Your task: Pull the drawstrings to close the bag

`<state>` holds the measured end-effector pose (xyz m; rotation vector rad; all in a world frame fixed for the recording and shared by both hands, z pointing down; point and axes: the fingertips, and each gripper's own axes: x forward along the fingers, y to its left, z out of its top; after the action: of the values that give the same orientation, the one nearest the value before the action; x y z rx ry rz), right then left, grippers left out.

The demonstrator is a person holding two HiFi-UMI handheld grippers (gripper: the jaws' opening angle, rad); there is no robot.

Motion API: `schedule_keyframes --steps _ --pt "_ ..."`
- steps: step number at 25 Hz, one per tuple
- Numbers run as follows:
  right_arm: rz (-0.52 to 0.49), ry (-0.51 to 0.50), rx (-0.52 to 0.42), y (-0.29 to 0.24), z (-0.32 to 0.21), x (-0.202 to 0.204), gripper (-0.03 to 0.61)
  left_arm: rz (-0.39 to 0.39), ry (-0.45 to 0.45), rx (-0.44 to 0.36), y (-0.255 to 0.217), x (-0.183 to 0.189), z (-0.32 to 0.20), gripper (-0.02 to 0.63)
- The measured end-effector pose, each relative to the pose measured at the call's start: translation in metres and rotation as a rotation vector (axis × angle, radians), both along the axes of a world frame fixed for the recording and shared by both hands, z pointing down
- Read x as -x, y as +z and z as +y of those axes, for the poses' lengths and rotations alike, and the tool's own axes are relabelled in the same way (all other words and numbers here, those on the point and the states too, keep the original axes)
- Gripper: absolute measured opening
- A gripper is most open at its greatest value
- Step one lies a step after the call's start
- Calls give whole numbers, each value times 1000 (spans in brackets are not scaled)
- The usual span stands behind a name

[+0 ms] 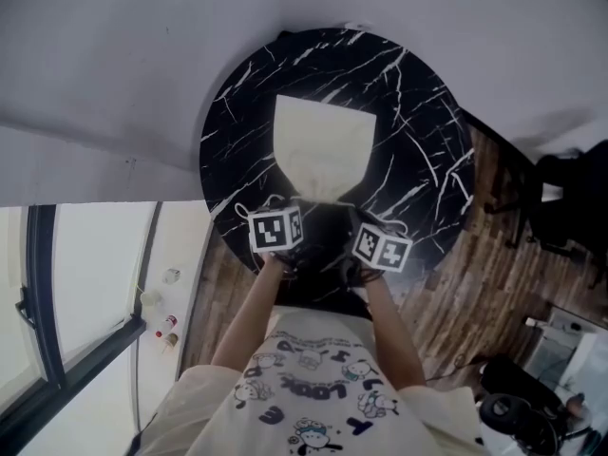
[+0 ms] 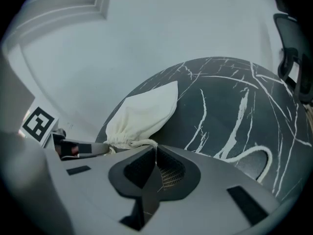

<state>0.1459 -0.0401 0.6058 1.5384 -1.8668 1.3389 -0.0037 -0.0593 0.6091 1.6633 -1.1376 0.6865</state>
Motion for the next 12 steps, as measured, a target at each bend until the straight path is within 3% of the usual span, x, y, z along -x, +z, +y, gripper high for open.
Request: schedule_keyframes --steps 3,5,6,8,12 --pt "64 -45 -30 -9 -2 1 22 -17 43 -39 -5 -1 1 53" --pt "72 -47 -59 -18 -4 2 37 -17 78 -61 -10 -1 2 126" --pt "75 -44 -73 -21 -5 1 81 -8 90 -70 -13 0 2 172" --pt "90 -42 -91 -27 -5 -4 209 0 97 -92 -20 6 4 198" --pt "160 -51 -174 -55 -7 -12 212 -48 114 -194 -43 22 2 201"
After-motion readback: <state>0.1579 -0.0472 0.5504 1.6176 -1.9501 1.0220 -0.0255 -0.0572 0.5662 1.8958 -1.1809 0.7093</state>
